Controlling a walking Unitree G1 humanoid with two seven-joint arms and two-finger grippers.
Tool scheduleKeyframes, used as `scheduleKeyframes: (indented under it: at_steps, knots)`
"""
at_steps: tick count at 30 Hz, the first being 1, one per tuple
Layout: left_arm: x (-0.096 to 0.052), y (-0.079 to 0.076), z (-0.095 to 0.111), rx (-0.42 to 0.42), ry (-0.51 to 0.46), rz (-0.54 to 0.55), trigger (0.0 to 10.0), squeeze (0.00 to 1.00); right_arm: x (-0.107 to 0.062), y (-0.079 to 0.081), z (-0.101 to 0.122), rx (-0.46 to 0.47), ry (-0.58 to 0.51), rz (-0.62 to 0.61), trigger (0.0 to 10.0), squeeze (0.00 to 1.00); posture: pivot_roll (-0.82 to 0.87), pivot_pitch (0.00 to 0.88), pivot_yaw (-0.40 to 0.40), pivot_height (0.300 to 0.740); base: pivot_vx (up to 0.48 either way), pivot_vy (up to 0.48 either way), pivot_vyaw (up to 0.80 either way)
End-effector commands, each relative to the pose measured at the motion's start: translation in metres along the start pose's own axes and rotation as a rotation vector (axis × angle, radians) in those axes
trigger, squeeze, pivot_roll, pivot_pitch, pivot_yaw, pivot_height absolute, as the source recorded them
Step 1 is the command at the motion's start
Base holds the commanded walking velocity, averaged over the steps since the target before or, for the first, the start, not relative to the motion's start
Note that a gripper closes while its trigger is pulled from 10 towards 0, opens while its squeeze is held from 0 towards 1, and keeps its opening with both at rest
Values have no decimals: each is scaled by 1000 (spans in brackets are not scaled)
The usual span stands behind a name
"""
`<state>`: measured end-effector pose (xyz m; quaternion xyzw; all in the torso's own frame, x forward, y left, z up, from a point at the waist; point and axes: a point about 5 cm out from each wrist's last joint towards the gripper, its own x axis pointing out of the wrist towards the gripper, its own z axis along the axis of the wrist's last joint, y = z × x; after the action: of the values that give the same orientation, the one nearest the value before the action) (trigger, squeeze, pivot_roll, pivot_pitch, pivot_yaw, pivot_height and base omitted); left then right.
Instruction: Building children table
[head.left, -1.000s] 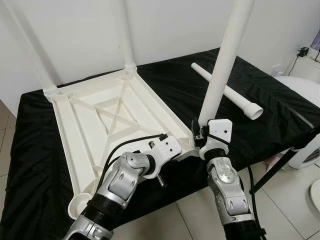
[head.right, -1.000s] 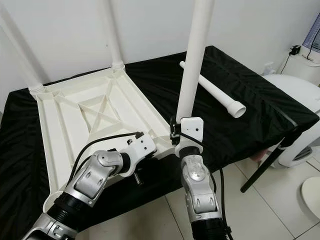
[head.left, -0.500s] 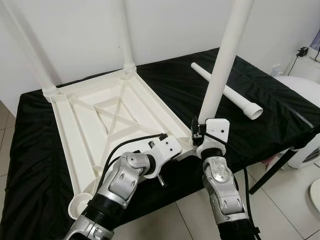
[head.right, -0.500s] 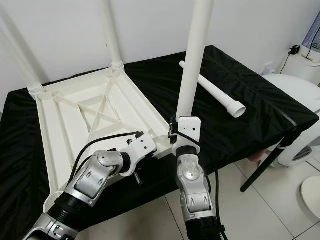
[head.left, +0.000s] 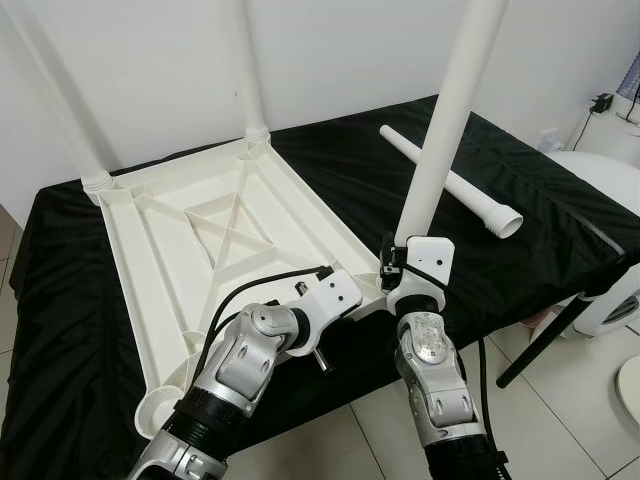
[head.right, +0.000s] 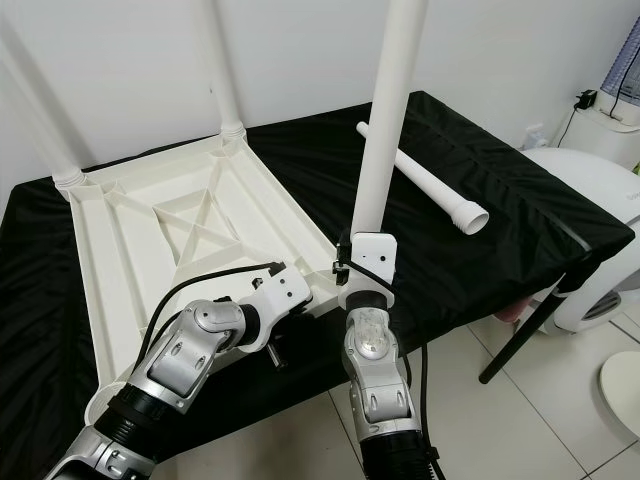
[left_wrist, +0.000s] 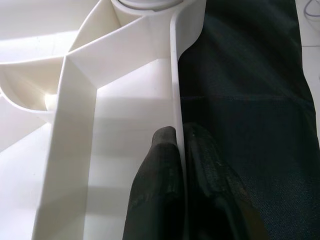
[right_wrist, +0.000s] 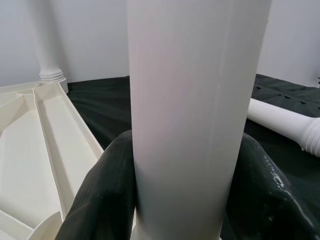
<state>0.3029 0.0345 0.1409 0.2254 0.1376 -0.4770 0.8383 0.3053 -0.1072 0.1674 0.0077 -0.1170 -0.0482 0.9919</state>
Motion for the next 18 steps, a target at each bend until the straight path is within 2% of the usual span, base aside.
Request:
scheduleKeyframes:
  at_steps: [1,15,16,17,18]
  knots:
    - [-10,8,41,90,-173,116,10000,0,-5,3,-21,54,121,-23,10000,0,-79,68,81,740,0,0,0]
    - [-10,7,42,90,-175,113,10000,0,-7,10,-18,71,96,-35,10000,0,-79,67,79,740,0,0,0]
    - [-10,7,41,88,-174,113,10000,0,-7,10,-17,70,91,-28,10000,827,-80,65,79,740,0,0,0]
    - [-10,7,41,88,-174,113,10000,0,-7,10,-17,70,91,-28,10000,827,-80,65,79,740,0,0,0]
    - [-10,7,41,88,-174,113,10000,0,-7,10,-16,68,86,-28,10000,1000,-80,65,79,740,0,0,0]
